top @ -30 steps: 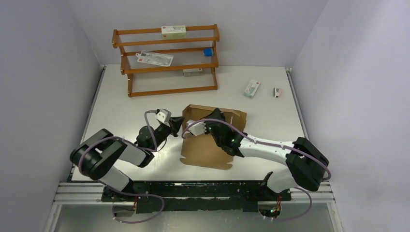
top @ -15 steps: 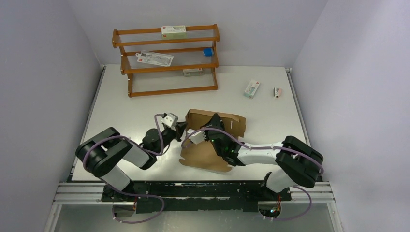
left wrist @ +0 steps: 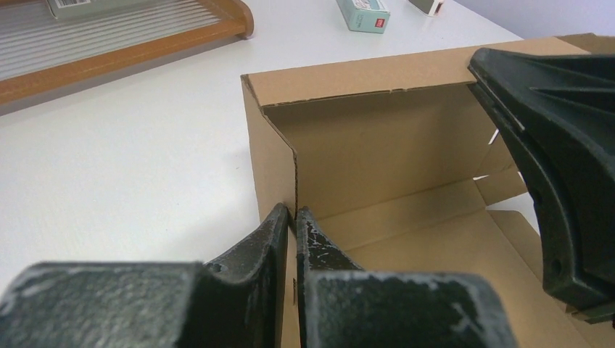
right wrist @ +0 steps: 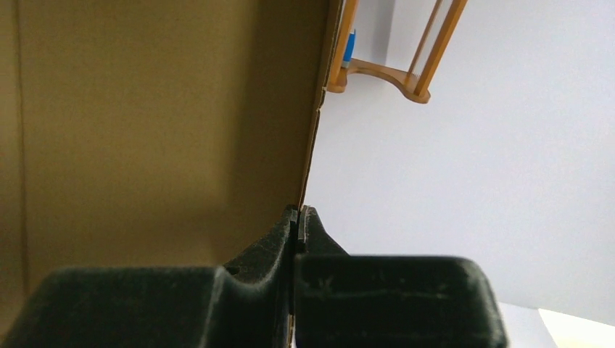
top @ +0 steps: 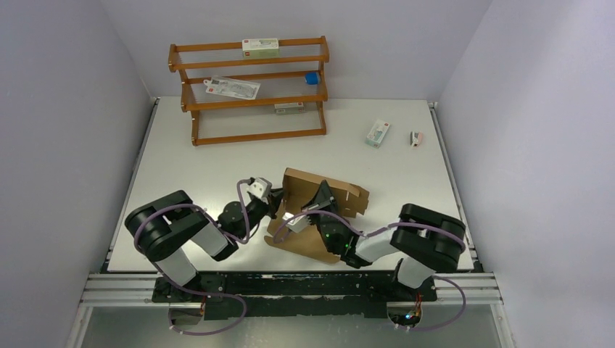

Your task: Fold the paper box

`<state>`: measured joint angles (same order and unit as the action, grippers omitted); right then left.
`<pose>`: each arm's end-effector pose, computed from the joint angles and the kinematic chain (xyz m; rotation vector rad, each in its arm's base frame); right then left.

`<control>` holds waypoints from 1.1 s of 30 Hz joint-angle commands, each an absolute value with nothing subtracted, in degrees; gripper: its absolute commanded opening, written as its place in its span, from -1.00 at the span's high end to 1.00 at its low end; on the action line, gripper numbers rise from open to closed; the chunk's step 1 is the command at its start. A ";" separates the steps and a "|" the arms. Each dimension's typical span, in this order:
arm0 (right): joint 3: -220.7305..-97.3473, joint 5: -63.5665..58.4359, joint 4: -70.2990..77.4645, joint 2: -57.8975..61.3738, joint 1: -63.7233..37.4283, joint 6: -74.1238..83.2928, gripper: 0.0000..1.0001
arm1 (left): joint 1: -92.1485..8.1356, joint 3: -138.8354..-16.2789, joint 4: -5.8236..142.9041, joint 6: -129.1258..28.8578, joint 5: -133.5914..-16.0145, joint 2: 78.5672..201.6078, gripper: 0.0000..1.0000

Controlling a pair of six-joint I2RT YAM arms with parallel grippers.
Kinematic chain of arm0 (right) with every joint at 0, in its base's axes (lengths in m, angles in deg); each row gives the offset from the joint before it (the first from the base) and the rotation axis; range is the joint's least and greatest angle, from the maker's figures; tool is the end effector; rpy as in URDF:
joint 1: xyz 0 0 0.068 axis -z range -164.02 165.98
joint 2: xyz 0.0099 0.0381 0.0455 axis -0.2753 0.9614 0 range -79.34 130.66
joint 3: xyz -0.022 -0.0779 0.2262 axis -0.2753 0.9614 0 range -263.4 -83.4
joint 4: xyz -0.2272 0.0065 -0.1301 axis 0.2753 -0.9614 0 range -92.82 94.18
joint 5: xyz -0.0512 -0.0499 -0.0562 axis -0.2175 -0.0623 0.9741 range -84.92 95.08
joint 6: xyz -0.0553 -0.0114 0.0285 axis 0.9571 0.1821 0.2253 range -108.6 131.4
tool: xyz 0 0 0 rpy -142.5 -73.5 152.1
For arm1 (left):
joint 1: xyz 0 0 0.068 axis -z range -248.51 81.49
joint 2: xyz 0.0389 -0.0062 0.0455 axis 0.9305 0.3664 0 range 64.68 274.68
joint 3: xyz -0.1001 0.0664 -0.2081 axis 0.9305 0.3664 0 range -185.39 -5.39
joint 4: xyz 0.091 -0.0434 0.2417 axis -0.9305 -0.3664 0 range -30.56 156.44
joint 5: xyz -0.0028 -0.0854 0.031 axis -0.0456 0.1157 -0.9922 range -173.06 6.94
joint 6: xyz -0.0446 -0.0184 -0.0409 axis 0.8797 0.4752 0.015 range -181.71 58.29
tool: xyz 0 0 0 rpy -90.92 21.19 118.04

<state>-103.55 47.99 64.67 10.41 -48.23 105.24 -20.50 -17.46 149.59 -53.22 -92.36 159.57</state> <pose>0.1468 0.2278 0.1171 -1.5639 0.8848 -1.0187 0.1743 -0.1819 0.1076 0.4168 1.5469 -0.6459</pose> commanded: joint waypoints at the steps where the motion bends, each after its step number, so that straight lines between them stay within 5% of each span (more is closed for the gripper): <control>1: -100.74 47.17 87.13 16.77 -51.32 113.20 1.00 | -18.99 -15.28 152.35 -50.57 -91.08 162.74 0.77; 10: -100.87 46.93 106.73 28.24 -52.39 121.68 1.00 | -17.62 -14.02 152.13 -50.70 -94.35 161.68 0.63; 24: -100.88 46.50 97.10 23.32 -52.09 118.78 1.00 | -18.77 -13.59 130.40 -58.86 -98.77 134.57 0.17; 33: -101.82 45.89 92.86 22.12 -51.94 117.40 1.00 | -34.49 -17.04 112.95 -55.45 -88.26 122.93 0.03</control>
